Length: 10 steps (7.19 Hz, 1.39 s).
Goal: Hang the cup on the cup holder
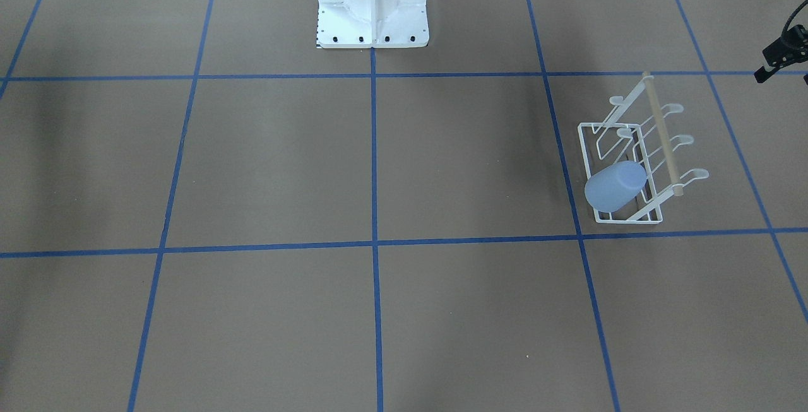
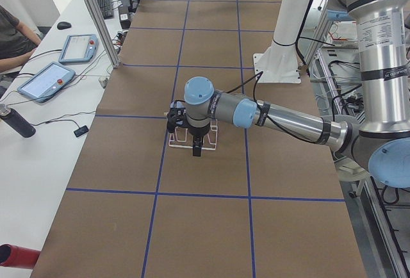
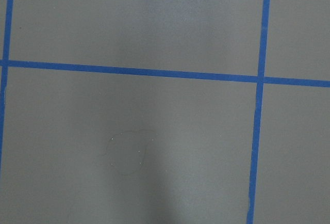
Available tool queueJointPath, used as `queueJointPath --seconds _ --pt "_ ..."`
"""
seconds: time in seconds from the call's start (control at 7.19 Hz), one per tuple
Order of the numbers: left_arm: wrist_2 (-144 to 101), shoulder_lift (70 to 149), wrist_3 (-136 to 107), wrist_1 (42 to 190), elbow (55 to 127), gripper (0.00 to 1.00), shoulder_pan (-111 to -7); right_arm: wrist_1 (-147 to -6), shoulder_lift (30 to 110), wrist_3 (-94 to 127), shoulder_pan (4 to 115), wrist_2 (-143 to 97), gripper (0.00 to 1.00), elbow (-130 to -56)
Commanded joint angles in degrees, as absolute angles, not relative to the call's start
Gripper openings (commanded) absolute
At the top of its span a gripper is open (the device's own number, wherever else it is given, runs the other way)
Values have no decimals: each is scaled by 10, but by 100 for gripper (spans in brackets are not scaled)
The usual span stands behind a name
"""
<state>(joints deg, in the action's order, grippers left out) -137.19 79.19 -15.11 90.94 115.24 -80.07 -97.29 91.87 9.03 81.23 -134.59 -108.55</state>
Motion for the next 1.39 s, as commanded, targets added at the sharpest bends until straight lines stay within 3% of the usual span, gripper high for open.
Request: queueJointPath --seconds 0.0,1.25 --pt "-1372 793 -151 910 1154 98 -801 -973 918 90 812 -1346 100 -1085" --pt "-1371 807 -150 911 1155 98 -801 -973 918 89 812 -1345 100 -1085"
